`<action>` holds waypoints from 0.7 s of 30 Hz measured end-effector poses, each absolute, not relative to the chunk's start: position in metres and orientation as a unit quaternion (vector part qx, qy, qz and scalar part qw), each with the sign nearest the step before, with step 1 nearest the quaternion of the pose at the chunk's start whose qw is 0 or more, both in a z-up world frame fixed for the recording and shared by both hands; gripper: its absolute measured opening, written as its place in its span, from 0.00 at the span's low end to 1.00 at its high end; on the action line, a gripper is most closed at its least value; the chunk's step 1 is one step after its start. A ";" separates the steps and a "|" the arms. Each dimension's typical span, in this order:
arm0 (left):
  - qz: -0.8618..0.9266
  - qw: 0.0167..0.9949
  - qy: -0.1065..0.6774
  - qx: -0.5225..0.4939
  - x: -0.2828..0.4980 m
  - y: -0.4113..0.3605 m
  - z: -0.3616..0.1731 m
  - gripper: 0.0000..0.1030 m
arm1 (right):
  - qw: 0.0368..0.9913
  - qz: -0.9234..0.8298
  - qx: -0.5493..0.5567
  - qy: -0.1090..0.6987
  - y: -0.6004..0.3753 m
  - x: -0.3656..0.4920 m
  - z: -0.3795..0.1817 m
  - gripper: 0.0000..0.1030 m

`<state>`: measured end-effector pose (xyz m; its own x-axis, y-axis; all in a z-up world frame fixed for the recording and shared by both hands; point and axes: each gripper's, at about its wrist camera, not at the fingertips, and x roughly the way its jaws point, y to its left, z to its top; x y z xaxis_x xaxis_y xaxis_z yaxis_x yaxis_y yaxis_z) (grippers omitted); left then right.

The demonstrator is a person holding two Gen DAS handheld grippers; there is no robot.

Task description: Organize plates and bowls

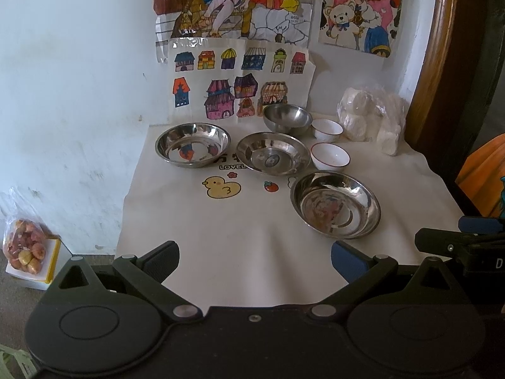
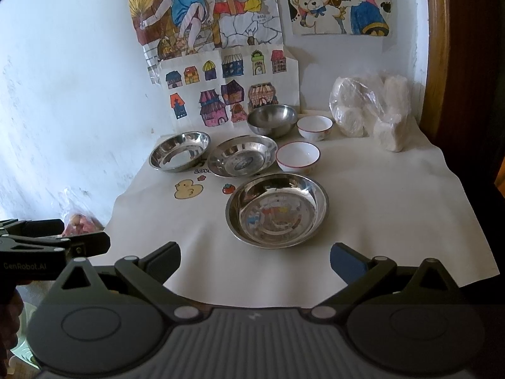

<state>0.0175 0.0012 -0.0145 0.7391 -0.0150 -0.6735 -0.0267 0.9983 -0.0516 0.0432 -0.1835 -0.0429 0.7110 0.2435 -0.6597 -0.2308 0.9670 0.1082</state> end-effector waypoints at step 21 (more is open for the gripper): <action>0.014 0.891 0.450 -0.049 0.077 -0.013 -0.047 0.99 | 0.902 0.148 0.010 0.406 -0.205 0.092 -0.067 1.00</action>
